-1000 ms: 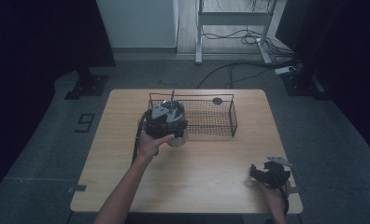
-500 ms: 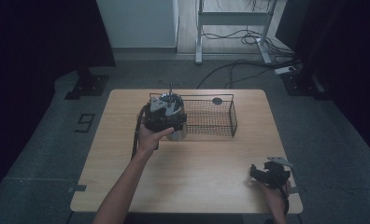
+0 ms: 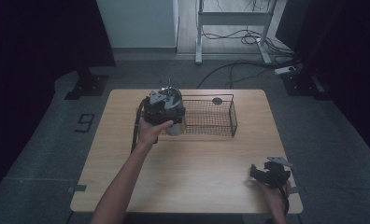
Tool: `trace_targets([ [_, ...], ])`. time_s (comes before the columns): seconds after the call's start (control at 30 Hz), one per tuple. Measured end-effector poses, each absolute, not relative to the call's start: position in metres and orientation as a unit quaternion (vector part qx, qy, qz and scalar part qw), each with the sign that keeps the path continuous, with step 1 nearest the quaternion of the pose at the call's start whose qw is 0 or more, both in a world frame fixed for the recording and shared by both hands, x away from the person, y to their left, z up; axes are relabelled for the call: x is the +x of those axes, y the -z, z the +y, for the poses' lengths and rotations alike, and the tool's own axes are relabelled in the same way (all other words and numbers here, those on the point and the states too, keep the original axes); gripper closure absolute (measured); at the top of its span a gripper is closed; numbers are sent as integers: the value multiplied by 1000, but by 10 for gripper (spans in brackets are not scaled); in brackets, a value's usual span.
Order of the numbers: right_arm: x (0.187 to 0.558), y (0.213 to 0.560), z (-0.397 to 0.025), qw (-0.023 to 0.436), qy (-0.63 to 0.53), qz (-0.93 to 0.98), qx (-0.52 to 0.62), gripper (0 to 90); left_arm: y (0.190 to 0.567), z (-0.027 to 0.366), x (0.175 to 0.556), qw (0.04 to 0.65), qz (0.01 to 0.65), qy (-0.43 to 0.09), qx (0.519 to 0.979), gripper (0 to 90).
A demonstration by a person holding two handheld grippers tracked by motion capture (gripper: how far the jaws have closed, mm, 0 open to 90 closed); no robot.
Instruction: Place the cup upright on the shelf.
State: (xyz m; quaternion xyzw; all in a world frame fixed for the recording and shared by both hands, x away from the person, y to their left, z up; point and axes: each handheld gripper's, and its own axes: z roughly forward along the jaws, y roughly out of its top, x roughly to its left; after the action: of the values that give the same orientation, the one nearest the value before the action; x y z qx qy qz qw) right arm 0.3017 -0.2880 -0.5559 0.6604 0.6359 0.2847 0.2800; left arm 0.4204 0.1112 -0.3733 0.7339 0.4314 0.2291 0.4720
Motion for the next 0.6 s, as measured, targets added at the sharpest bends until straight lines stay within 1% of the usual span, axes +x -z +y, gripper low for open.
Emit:
trace_targets([
  [0.6, 302, 556, -288, 280, -284, 637, 660, 81, 378, 115, 442, 463, 440, -234, 732, 39],
])
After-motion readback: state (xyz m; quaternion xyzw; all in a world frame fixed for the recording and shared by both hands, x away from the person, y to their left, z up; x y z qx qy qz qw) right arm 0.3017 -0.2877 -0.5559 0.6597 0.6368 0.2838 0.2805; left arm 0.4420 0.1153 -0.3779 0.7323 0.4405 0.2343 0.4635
